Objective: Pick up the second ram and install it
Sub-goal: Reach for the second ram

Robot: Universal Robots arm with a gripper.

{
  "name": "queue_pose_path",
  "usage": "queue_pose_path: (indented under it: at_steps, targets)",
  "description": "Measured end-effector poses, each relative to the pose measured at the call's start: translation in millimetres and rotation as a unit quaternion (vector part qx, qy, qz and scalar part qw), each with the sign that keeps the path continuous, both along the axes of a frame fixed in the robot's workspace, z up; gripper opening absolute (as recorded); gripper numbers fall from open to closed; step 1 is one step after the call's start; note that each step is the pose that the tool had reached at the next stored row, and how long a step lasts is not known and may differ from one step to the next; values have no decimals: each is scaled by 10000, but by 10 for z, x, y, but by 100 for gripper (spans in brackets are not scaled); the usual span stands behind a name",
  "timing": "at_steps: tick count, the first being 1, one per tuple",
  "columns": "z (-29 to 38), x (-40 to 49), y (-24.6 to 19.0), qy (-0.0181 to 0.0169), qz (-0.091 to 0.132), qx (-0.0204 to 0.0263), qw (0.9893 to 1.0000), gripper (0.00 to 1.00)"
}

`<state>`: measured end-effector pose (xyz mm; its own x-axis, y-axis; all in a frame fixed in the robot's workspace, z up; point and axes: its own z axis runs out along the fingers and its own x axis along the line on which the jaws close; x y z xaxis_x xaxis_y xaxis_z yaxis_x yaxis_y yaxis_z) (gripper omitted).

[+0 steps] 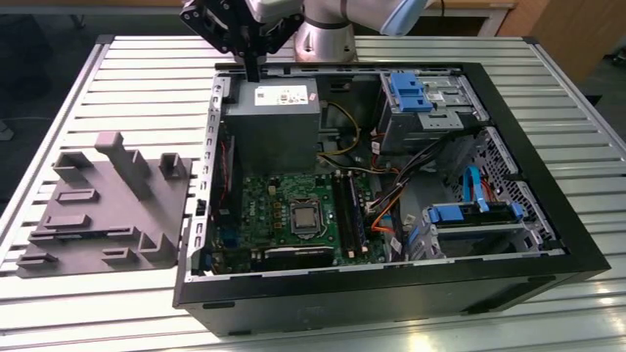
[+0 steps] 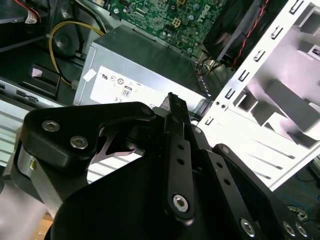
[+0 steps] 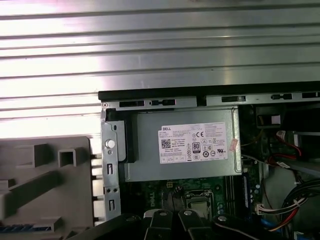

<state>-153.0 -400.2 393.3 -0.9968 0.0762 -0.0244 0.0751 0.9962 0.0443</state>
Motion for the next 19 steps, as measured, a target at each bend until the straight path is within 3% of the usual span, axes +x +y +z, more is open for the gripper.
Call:
queue_pose_path:
  at_steps: [19]
  targets:
    - [0,-89,-4,0,0,0,10000,11]
